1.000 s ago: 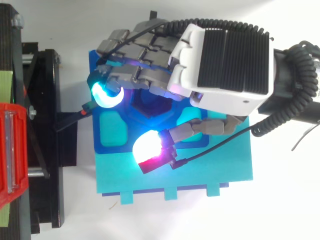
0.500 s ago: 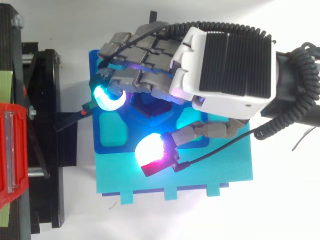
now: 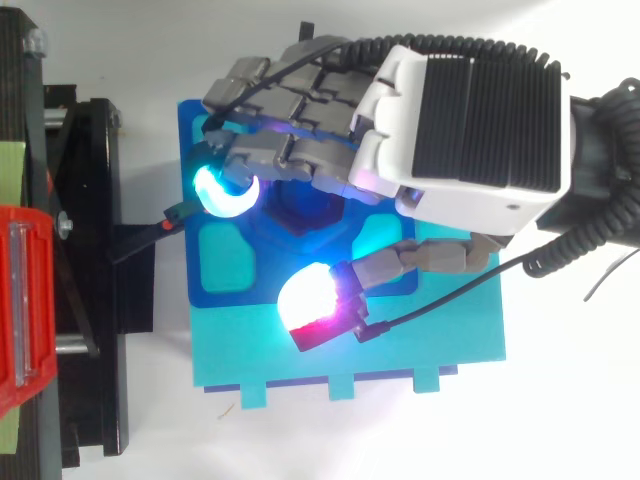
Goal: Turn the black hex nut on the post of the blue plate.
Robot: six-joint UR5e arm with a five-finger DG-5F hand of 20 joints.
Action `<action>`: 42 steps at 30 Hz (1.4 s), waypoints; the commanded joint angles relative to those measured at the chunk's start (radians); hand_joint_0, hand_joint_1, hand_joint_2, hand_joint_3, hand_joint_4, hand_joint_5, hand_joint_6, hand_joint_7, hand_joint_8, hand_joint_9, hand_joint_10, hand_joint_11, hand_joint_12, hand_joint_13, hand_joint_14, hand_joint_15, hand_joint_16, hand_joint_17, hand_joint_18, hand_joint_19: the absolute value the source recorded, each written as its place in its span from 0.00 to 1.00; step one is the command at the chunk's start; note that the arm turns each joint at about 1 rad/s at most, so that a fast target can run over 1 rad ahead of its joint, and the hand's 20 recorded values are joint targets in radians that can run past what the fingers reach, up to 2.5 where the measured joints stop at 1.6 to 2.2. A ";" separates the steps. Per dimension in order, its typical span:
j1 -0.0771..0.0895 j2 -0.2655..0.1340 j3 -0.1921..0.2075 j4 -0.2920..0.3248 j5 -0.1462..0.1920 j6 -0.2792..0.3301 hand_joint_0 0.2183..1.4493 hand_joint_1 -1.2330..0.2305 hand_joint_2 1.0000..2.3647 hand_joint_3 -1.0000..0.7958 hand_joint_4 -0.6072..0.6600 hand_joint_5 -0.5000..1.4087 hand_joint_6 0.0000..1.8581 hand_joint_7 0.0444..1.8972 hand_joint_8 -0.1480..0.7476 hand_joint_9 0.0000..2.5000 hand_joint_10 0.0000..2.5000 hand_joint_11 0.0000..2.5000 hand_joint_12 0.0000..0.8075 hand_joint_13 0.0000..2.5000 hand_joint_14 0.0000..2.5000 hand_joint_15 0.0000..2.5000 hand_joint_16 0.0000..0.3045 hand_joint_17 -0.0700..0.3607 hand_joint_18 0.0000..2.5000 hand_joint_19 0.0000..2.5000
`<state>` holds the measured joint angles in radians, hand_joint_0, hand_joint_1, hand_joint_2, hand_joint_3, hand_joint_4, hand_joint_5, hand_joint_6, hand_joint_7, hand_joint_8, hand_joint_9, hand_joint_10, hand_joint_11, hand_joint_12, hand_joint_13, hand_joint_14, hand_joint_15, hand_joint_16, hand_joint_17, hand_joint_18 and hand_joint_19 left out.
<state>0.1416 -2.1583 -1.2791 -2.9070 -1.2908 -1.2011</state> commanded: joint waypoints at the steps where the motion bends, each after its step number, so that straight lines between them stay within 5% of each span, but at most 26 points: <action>1: -0.003 0.000 0.000 -0.008 -0.001 0.000 0.18 0.47 0.00 0.28 0.65 0.15 0.27 0.45 0.47 0.11 0.00 0.05 0.45 0.13 0.00 0.06 0.20 0.48 0.11 0.20; 25: -0.007 0.002 0.000 -0.018 -0.001 0.001 0.18 0.50 0.00 0.28 0.68 0.16 0.27 0.51 0.48 0.12 0.00 0.05 0.46 0.13 0.00 0.06 0.20 0.48 0.11 0.20; 42: -0.028 0.006 0.000 -0.018 -0.010 0.001 0.18 0.53 0.00 0.28 0.69 0.16 0.27 0.52 0.48 0.12 0.00 0.05 0.46 0.13 0.00 0.06 0.20 0.48 0.11 0.21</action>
<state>0.1178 -2.1526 -1.2792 -2.9260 -1.2976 -1.1995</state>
